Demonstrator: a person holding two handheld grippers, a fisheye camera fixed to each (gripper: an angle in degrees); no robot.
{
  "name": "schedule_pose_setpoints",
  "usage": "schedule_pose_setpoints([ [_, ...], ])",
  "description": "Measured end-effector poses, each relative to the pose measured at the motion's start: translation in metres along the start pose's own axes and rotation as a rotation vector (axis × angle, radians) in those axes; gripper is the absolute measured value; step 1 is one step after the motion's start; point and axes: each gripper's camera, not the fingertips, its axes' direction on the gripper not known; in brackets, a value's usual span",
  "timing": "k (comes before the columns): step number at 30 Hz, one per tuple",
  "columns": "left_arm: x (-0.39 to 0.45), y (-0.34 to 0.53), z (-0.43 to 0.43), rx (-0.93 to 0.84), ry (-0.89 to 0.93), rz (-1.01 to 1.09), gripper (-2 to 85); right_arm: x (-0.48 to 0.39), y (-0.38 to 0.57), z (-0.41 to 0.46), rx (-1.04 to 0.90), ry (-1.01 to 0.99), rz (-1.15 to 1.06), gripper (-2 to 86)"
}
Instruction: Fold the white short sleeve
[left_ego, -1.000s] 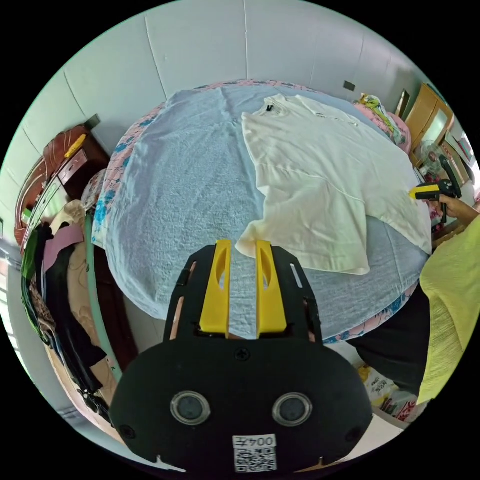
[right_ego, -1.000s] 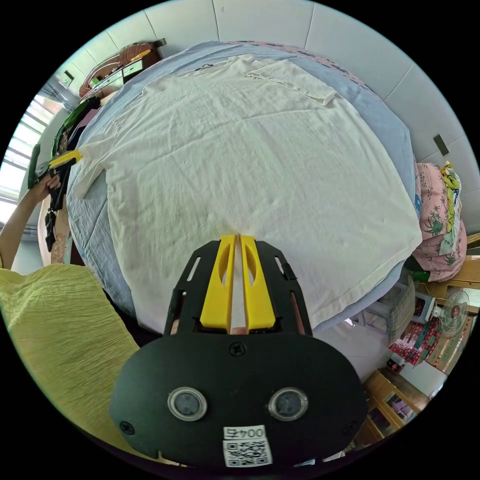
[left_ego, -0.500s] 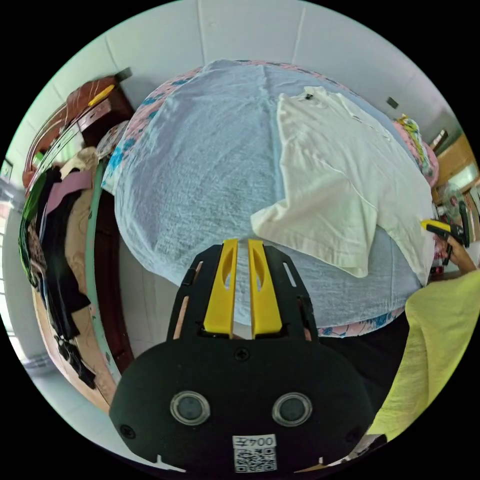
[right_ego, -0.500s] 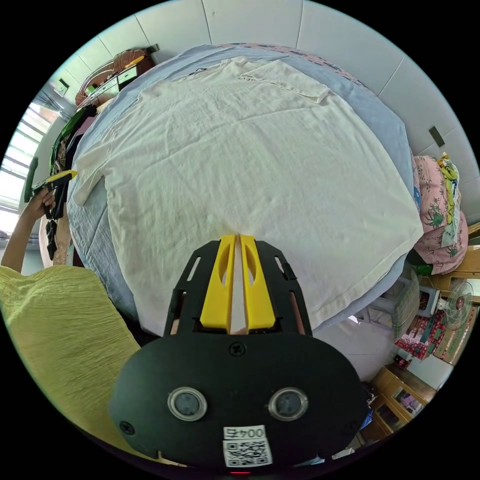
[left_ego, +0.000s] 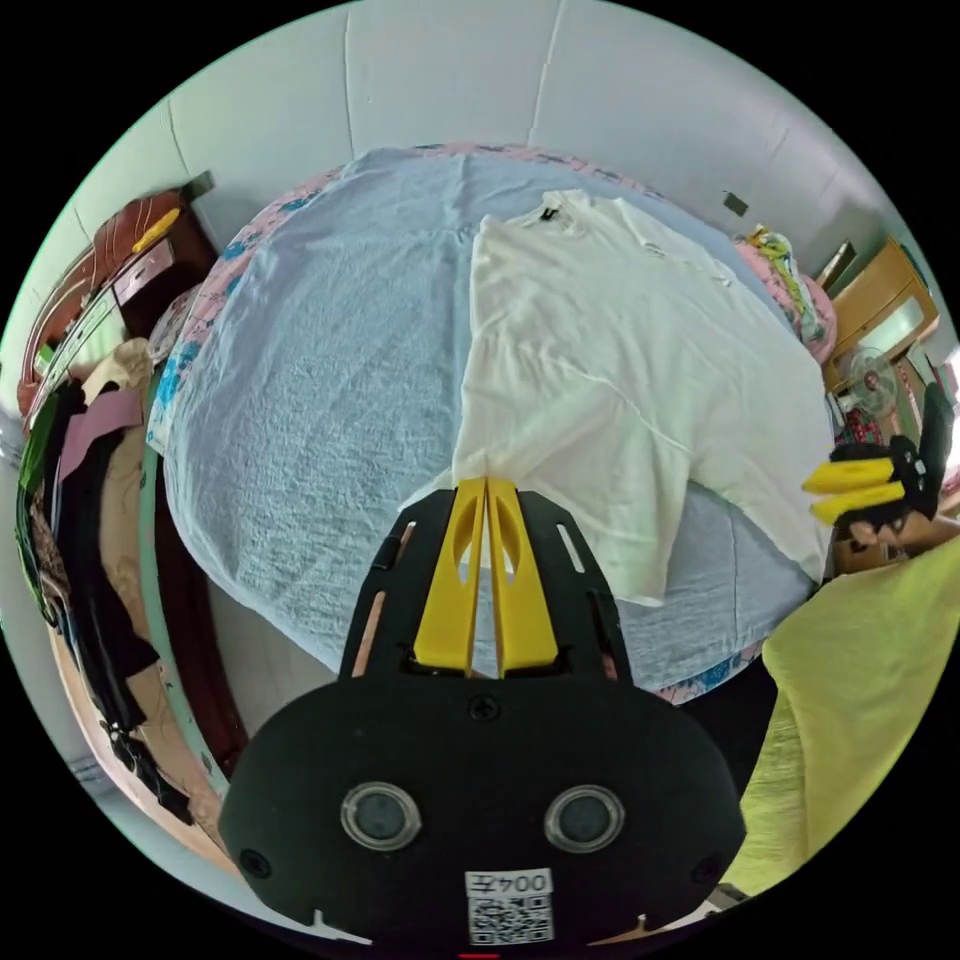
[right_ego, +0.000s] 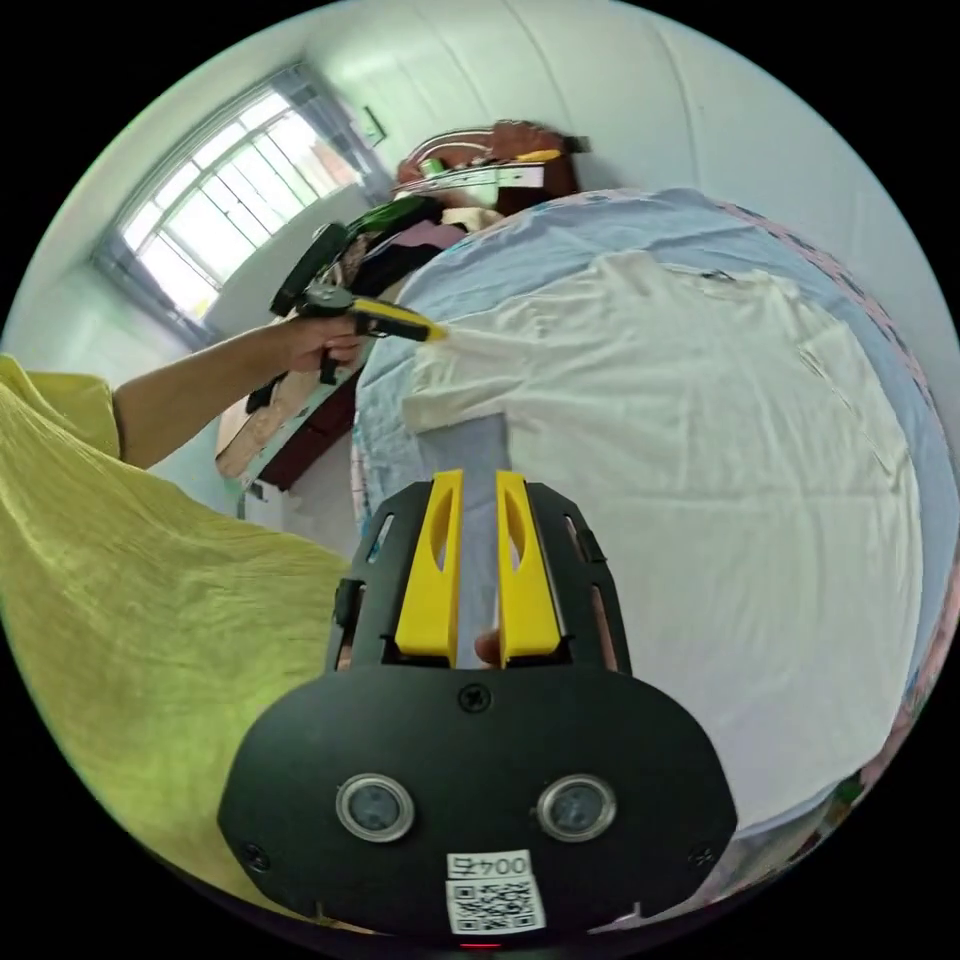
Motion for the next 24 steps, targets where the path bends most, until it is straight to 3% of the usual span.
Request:
schedule_pose_setpoints([
  [4, 0.009, -0.003, -0.002, 0.029, -0.018, 0.060, 0.3, -0.054, -0.019, 0.067, -0.064, 0.005, -0.196, 6.4],
  [8, 0.005, -0.002, 0.002, 0.015, -0.036, 0.064, 0.3, -0.089, -0.013, 0.121, -0.098, 0.135, -0.322, 7.3],
  [16, -0.018, 0.019, 0.005, 0.043, 0.019, -0.041, 0.3, -0.102, 0.000, 0.184, -0.110, 0.288, -0.360, 9.5],
  [24, -0.024, 0.017, 0.022, 0.002, 0.004, -0.024, 0.4, -0.099, 0.026, 0.218, -0.126, 0.444, -0.399, 2.5],
])
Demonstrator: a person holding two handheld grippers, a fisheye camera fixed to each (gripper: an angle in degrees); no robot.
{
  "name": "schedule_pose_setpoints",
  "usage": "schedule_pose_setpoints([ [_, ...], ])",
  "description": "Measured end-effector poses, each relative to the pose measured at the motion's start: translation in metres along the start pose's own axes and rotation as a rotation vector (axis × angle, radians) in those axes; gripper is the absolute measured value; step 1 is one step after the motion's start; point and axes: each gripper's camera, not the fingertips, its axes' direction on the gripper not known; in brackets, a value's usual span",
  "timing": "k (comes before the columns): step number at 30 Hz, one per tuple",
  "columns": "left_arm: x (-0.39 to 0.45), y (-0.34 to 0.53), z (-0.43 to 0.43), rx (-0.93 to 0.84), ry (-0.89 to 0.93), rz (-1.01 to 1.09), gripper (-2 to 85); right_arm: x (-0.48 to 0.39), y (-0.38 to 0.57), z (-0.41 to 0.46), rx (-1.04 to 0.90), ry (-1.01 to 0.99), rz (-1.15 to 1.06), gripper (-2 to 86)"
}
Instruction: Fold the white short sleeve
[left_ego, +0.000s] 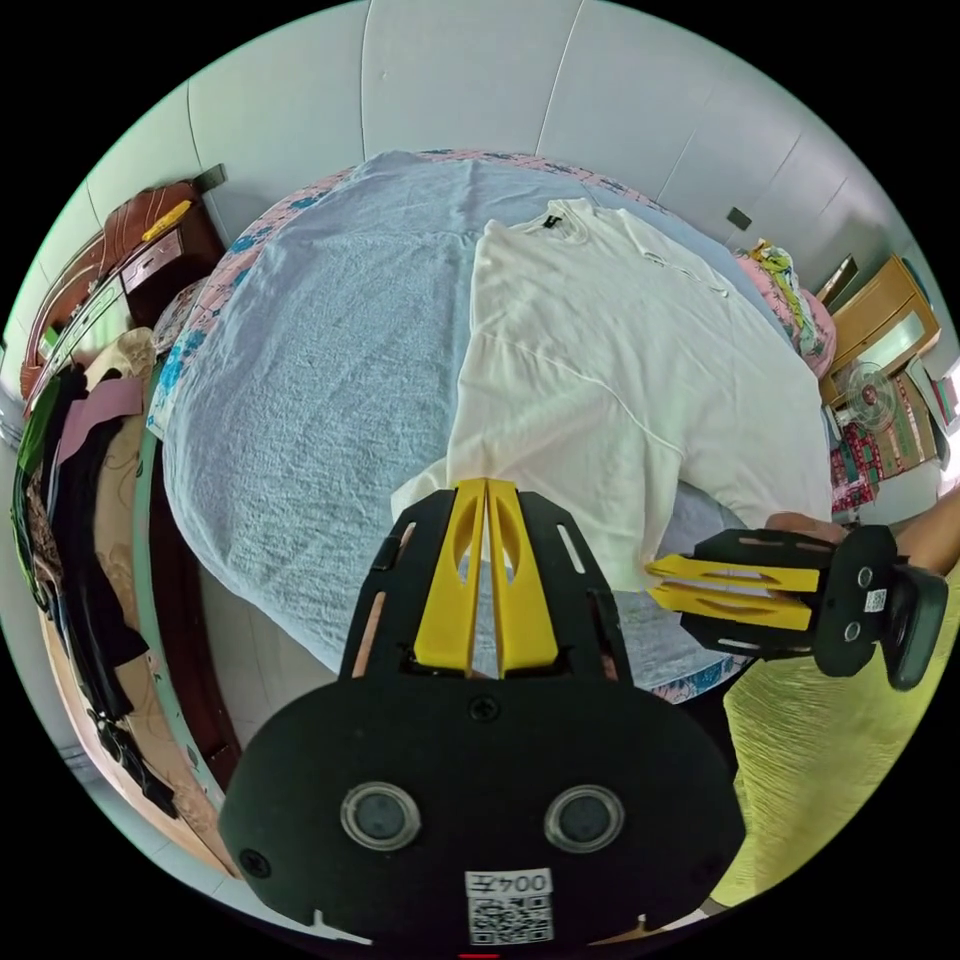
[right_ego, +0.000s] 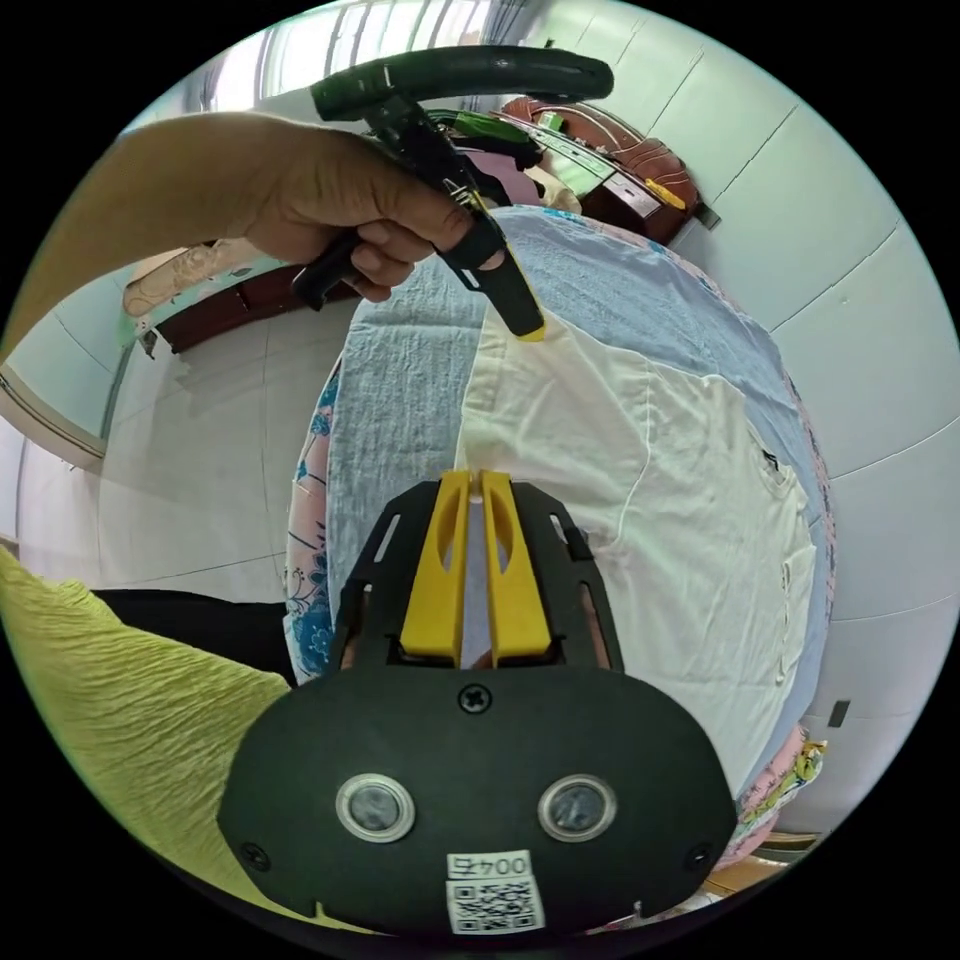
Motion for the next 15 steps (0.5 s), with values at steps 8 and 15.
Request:
schedule_pose_setpoints([
  [8, -0.017, 0.005, 0.021, -0.067, -0.012, -0.067, 0.3, 0.013, 0.041, 0.017, -0.022, -0.124, 0.007, 2.3],
  [15, -0.043, 0.022, 0.008, -0.020, 0.048, -0.132, 0.5, 0.019, 0.066, 0.029, 0.018, -0.211, 0.019, 4.9],
])
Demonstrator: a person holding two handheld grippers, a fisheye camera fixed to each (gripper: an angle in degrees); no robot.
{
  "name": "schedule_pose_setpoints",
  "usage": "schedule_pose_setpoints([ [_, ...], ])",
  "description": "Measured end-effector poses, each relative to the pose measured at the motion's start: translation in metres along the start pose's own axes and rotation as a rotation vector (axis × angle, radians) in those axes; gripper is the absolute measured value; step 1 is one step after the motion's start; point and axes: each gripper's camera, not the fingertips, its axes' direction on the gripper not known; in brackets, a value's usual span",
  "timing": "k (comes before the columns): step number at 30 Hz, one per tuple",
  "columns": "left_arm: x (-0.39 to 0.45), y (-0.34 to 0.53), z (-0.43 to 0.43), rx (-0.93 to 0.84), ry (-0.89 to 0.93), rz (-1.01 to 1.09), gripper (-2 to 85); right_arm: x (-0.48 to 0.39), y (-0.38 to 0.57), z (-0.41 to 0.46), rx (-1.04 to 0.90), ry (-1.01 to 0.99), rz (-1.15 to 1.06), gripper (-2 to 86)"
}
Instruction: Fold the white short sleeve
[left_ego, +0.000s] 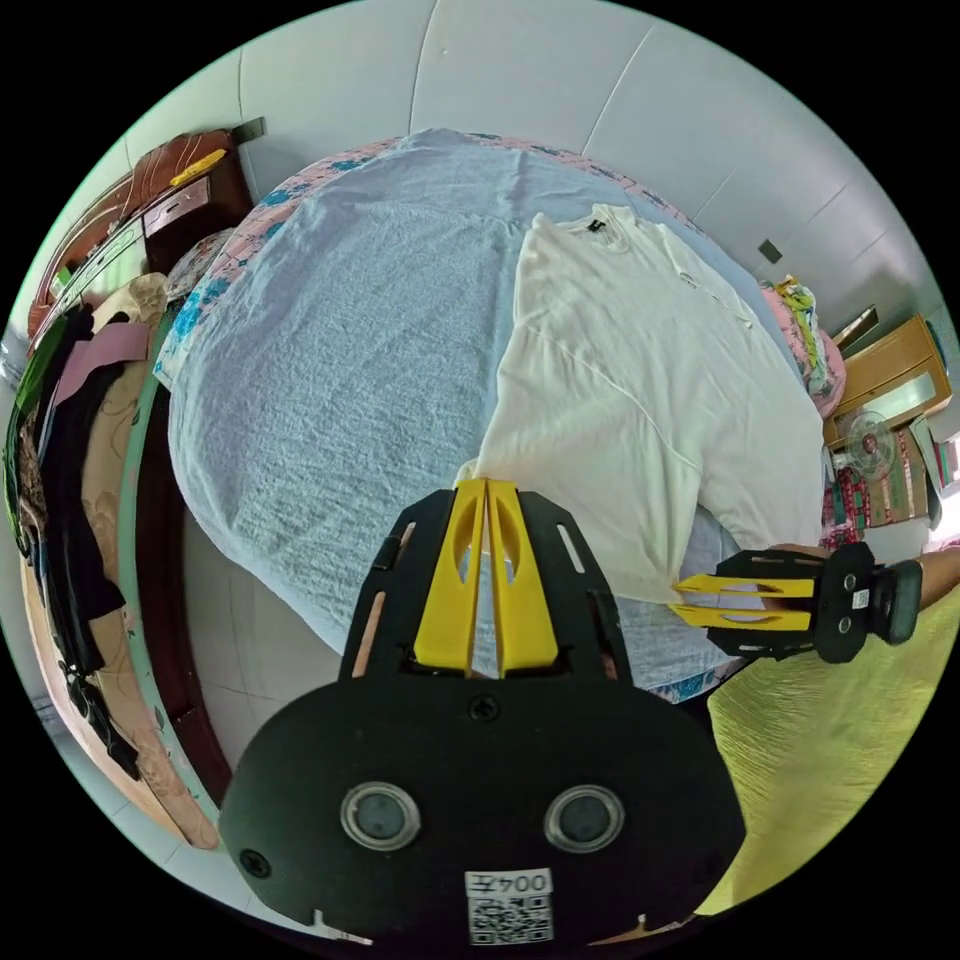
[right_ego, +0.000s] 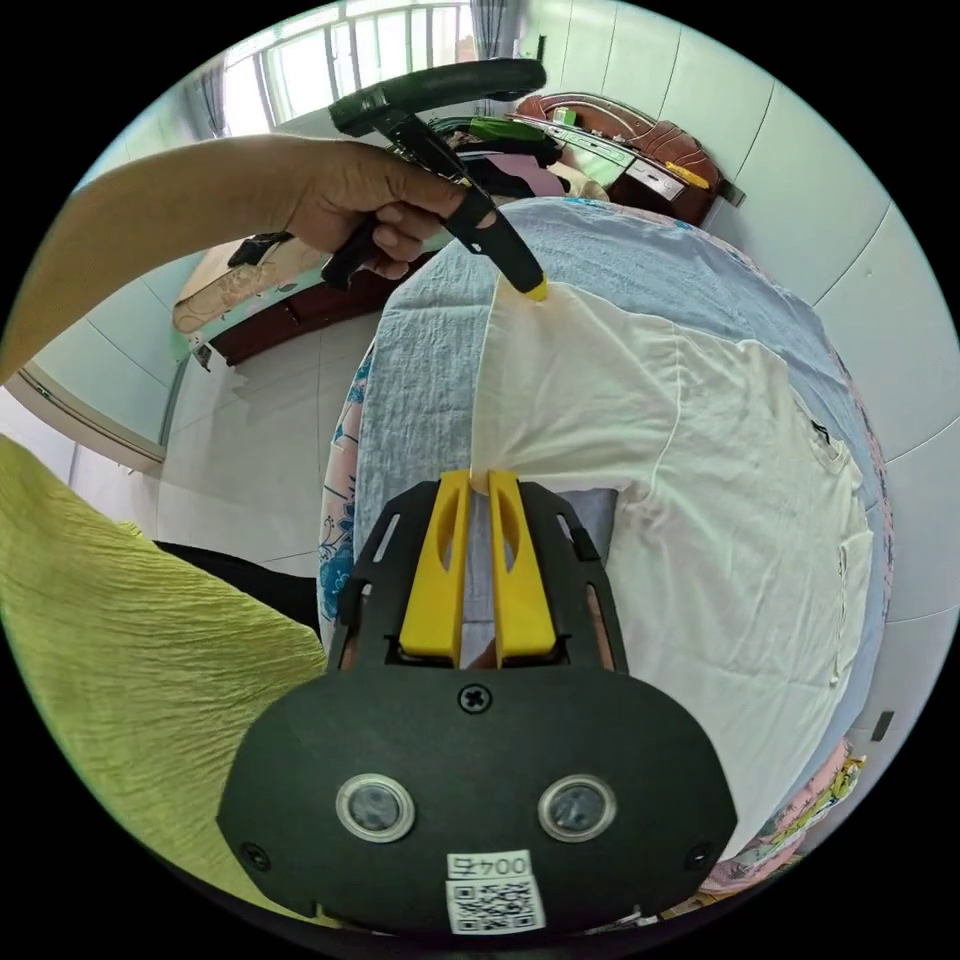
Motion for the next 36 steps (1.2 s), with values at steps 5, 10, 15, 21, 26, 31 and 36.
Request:
schedule_pose_setpoints([
  [5, -0.023, 0.034, -0.016, 0.070, -0.045, 0.024, 1.4, 0.012, 0.031, -0.008, 0.047, -0.131, 0.043, 7.4],
  [10, -0.021, 0.048, -0.008, 0.110, -0.053, 0.138, 4.1, 0.008, 0.048, -0.012, 0.097, -0.095, 0.059, 7.9],
  [15, -0.012, 0.044, 0.014, 0.058, -0.055, 0.252, 7.1, -0.002, 0.046, -0.006, 0.111, 0.018, -0.020, 8.5],
  [21, -0.019, 0.041, 0.026, 0.041, -0.044, 0.253, 8.0, -0.032, 0.041, 0.006, 0.096, 0.147, -0.259, 8.9],
  [26, -0.032, 0.046, 0.037, 0.020, -0.004, 0.252, 8.2, -0.053, 0.046, 0.012, 0.070, 0.174, -0.429, 9.8],
  [31, -0.046, 0.050, 0.041, 0.022, 0.005, 0.248, 8.4, -0.054, 0.043, 0.015, 0.043, 0.203, -0.465, 8.0],
  [36, -0.050, 0.045, 0.057, 0.026, 0.018, 0.268, 9.1, -0.060, 0.045, 0.017, 0.005, 0.235, -0.524, 8.0],
])
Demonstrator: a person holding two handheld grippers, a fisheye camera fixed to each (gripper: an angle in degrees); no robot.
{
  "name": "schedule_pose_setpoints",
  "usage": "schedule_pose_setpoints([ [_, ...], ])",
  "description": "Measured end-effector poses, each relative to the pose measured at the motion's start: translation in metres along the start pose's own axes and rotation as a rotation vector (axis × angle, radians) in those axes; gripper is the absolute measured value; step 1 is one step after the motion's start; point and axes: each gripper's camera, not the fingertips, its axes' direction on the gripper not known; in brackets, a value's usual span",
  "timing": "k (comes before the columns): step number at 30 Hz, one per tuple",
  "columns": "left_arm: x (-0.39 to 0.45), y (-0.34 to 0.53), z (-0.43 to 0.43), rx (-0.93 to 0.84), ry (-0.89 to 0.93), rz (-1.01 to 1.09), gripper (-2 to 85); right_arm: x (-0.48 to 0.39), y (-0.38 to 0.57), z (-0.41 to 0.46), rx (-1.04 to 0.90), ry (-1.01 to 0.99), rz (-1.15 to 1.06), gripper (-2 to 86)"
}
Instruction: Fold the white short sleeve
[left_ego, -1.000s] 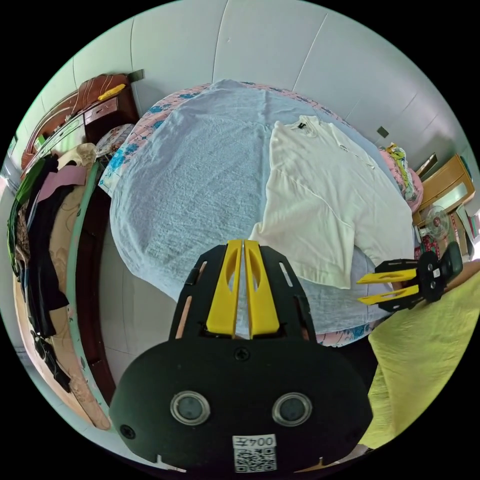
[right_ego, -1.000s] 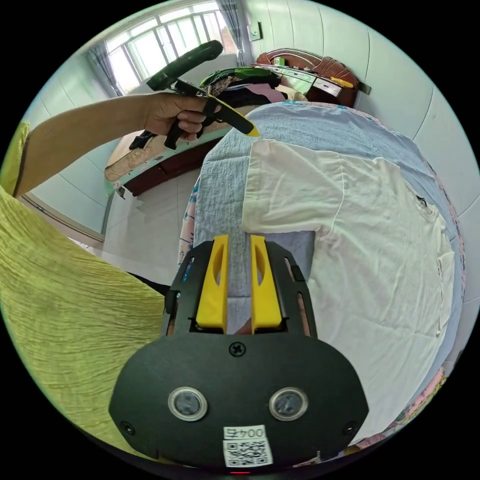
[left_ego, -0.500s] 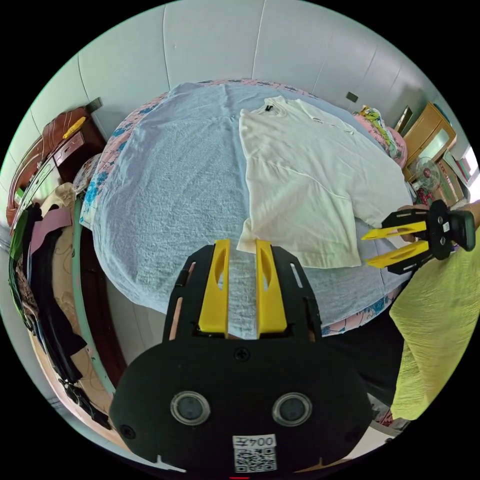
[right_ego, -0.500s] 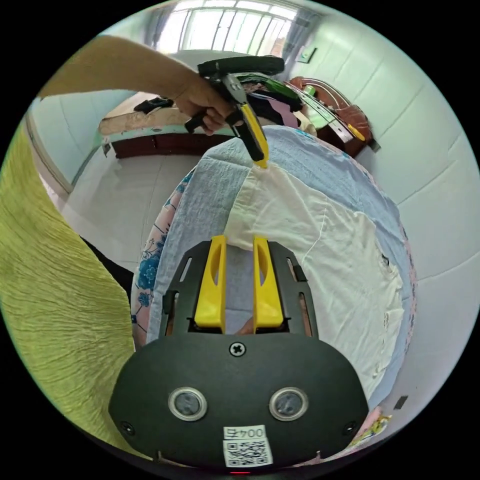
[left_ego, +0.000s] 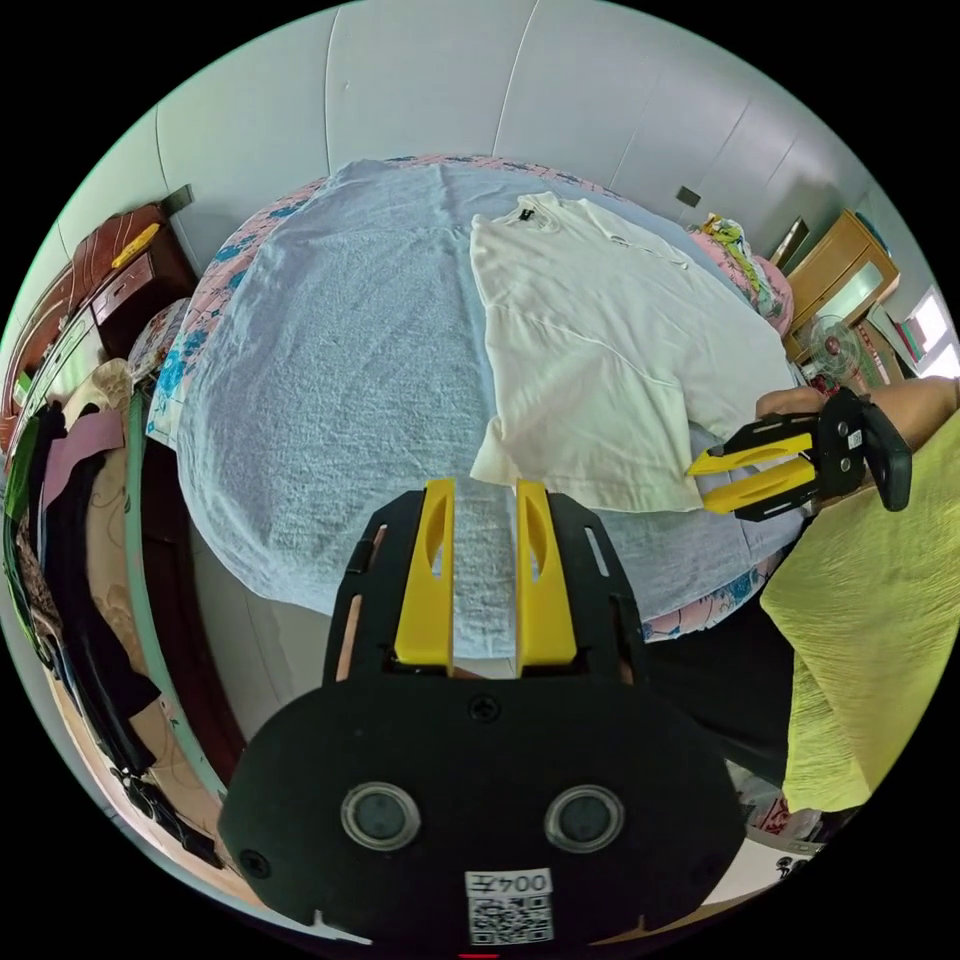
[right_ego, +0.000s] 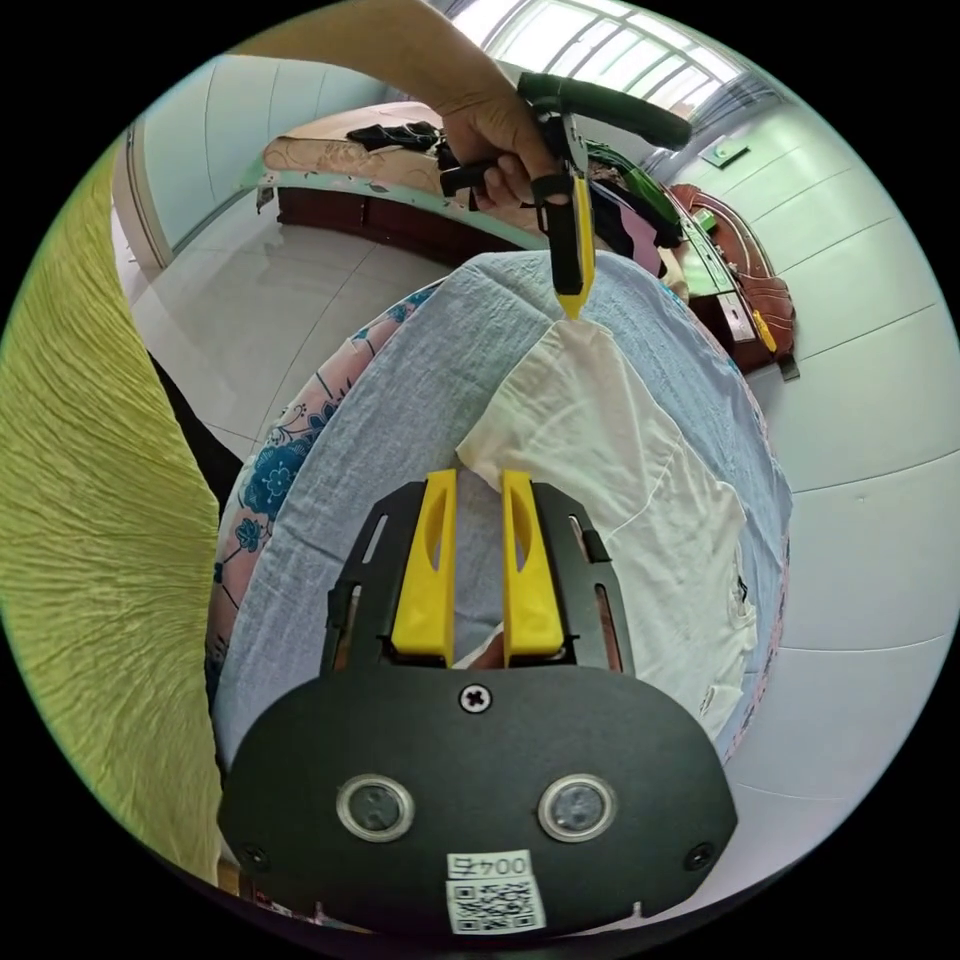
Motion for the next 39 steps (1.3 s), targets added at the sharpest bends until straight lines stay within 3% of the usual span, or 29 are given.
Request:
schedule_pose_setpoints([
  [15, -0.049, -0.039, 0.058, -0.055, 0.032, 0.056, 9.3, 0.030, -0.011, -0.042, -0.028, 0.061, -0.092, 5.3],
  [21, -0.084, -0.063, 0.085, -0.180, 0.092, -0.016, 3.1, 0.068, -0.009, -0.081, -0.009, 0.077, -0.026, 0.3],
  [27, -0.138, -0.089, 0.079, -0.175, 0.260, -0.188, 1.5, 0.155, 0.012, -0.151, 0.085, -0.017, 0.309, -0.6],
  [30, -0.163, -0.106, 0.078, -0.166, 0.428, -0.324, 1.3, 0.206, 0.036, -0.182, 0.135, -0.111, 0.514, -0.8],
  [35, -0.179, -0.151, 0.081, -0.027, 0.651, -0.495, 1.1, 0.305, 0.110, -0.223, 0.268, -0.373, 0.897, -0.5],
  [39, -0.167, -0.196, 0.102, 0.002, 0.693, -0.544, 1.1, 0.361, 0.174, -0.238, 0.364, -0.521, 1.112, 0.2],
])
